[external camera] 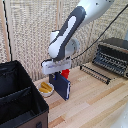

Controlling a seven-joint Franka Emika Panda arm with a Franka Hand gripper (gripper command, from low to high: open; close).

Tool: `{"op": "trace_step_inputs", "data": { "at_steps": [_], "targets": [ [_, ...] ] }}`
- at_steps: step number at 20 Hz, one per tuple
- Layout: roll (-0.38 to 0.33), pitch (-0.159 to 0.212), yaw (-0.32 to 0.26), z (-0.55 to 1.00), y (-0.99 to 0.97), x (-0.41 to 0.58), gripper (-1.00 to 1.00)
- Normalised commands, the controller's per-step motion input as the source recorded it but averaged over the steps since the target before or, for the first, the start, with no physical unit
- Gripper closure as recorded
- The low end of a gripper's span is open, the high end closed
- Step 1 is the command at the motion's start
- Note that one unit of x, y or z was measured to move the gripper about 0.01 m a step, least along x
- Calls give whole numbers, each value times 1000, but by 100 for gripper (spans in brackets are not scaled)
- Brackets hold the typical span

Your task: Please shift your gripper toward the book. Carefully hold the book with your gripper. Gently transport the book using your gripper to the caddy's front section. Safely let the book go into the caddy's front area.

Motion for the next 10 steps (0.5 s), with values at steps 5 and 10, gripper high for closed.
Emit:
{"op": "trace_step_inputs", "data": {
  "at_steps": [5,10],
  "targets": [
    [0,66,-24,405,-4,89,100],
    [-2,84,-63,900,-83,235,100]
  ]
}}
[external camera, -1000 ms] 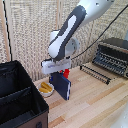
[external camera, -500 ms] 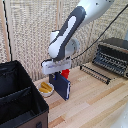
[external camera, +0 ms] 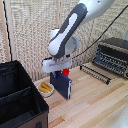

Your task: Please shift your gripper toward the book. Carefully hold the book with your gripper. Gently transport the book using your gripper to the caddy's front section. Safely let the book go into the caddy's front area.

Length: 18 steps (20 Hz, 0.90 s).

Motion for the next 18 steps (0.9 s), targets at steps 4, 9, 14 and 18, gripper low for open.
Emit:
{"op": "trace_step_inputs", "data": {
  "at_steps": [4,9,14,18],
  "targets": [
    [-7,45,-78,1000,-72,291,100],
    [-39,26,-101,1000,0,178,100],
    [-11,45,-135,914,40,-42,100],
    [0,6,-166,774,137,-234,100]
  ]
}}
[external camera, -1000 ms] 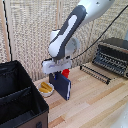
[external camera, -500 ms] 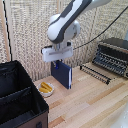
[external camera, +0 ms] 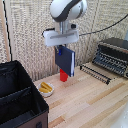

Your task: Please shift your gripper toward the book. Carefully hold the book with your gripper. Gently transport the book using your gripper to the caddy's front section. Safely let the book go into the caddy's front area.

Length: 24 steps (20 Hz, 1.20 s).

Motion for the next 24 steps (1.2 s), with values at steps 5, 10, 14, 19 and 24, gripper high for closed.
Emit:
{"op": "trace_step_inputs", "data": {
  "at_steps": [5,10,14,19,24],
  "targets": [
    [0,3,-177,631,209,-263,100],
    [0,1,-200,474,237,-249,100],
    [0,3,-212,441,241,-206,100],
    [0,0,-242,369,322,-97,100],
    [0,0,-220,148,505,-26,100]
  ]
}}
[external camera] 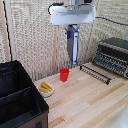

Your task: Please shift your gripper toward the book. Carefully hold the book with your gripper. Gently transport the book using your gripper to the caddy's front section. Safely let the book go into the caddy's front area.

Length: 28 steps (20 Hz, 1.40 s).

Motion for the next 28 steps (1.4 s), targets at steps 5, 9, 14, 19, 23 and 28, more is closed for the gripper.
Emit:
{"op": "trace_step_inputs", "data": {
  "at_steps": [5,9,14,19,23,28],
  "targets": [
    [0,0,-186,76,650,0,100],
    [0,0,-147,99,701,-70,100],
    [1,-8,-110,249,726,-140,100],
    [3,-48,-116,419,726,-122,100],
    [0,-39,-153,309,724,-18,100],
    [-10,-3,-173,179,715,0,100]
  ]
}}
